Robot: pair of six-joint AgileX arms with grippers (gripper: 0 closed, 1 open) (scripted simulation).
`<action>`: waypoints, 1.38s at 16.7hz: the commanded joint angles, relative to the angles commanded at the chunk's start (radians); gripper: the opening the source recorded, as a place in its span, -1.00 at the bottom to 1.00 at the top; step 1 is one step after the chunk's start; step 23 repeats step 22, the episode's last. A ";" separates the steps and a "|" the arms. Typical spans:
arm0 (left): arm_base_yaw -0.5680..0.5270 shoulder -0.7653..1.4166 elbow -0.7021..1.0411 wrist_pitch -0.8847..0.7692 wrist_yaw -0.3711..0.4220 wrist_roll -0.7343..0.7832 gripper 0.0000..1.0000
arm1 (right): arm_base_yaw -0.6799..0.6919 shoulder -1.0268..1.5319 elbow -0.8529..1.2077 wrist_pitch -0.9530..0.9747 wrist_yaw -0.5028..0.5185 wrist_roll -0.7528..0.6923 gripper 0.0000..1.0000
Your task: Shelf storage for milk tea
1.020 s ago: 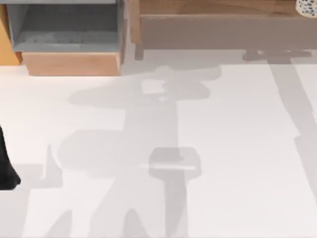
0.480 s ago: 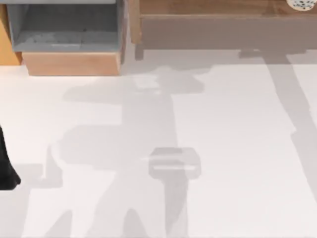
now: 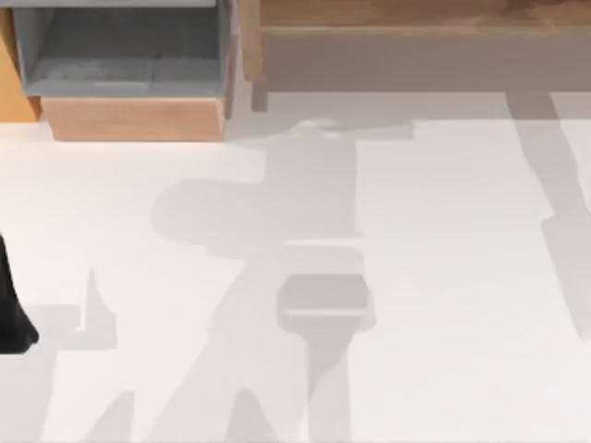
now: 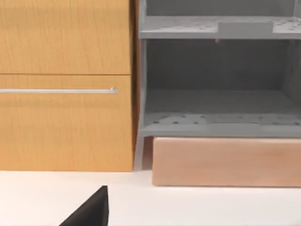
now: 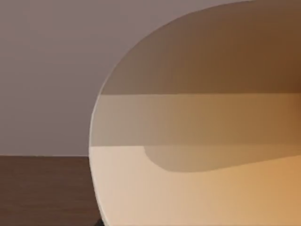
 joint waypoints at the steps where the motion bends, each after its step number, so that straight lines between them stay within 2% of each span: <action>1: 0.000 0.000 0.000 0.000 0.000 0.000 1.00 | 0.000 0.000 0.000 0.000 0.000 0.000 -1.00; 3: 0.000 0.000 0.000 0.000 0.000 0.000 1.00 | 0.000 0.000 0.000 0.000 0.000 0.000 -1.00; 16: 0.000 0.000 0.000 0.000 0.000 0.000 1.00 | 0.000 0.000 0.000 0.000 0.000 0.000 0.96; 23: 0.000 0.000 0.000 0.000 0.000 0.000 1.00 | 0.000 0.000 0.000 0.000 0.000 0.000 1.00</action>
